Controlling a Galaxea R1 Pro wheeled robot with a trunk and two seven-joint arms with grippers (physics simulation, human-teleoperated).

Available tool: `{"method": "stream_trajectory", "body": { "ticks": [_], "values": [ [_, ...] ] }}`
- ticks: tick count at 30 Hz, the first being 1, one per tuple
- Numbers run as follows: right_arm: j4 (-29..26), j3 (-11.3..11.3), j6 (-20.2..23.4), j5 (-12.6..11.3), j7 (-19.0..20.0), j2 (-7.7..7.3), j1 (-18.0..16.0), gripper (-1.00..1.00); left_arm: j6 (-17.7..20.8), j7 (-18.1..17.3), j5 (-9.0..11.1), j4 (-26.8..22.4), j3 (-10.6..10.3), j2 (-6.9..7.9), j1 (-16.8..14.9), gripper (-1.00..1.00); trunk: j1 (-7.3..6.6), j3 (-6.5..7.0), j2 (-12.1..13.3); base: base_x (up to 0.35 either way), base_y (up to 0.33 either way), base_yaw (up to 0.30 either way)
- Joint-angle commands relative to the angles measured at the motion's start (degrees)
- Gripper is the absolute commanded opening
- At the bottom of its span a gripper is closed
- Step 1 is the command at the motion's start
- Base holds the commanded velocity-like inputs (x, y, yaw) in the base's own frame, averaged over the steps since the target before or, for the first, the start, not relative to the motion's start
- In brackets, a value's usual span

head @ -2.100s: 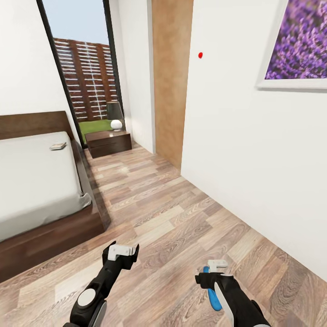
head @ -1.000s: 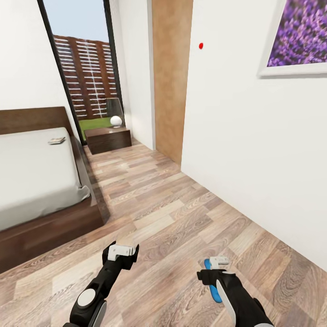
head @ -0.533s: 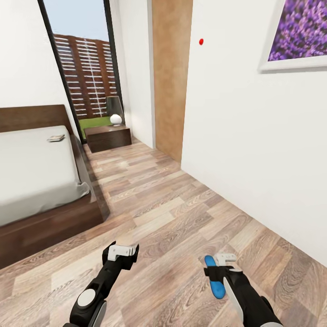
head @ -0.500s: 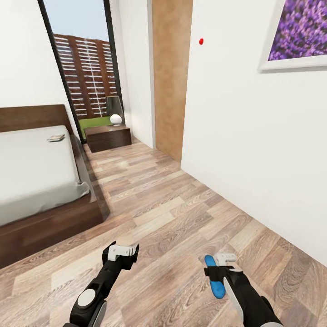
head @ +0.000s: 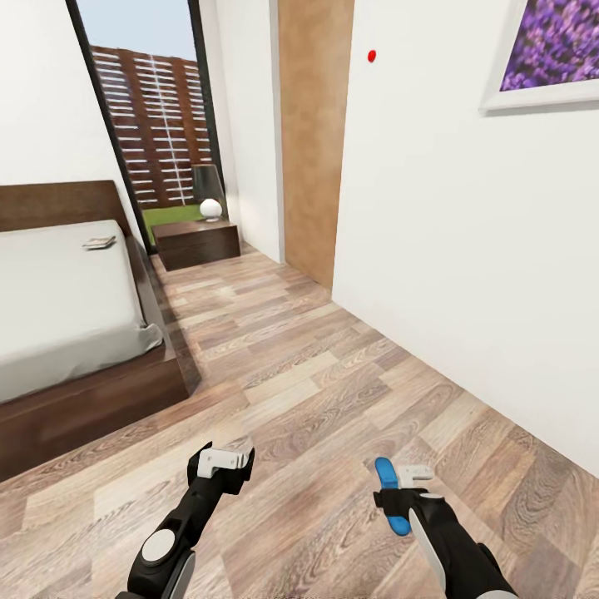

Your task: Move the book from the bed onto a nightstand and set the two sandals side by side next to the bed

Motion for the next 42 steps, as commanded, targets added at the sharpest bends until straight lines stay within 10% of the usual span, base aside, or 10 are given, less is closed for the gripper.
{"method": "stream_trajectory", "body": {
  "ticks": [1, 42],
  "values": [
    [-0.06, -0.03, 0.31, 0.06, -0.08, 0.02, -0.01, 1.0, 0.32, 0.05, 0.0, -0.08, -0.02, 0.0, -0.02, 1.0, -0.01, -0.05, -0.02, 0.0, 0.0, 0.0],
    [0.2, 0.33, 0.23, 0.09, -0.13, 0.39, -0.01, 1.0, 0.24, 0.05, -0.15, 0.0, -0.02, 0.0, -0.01, 1.0, -0.01, -0.05, -0.02, 0.08, -0.04, 0.0]
  ]
}}
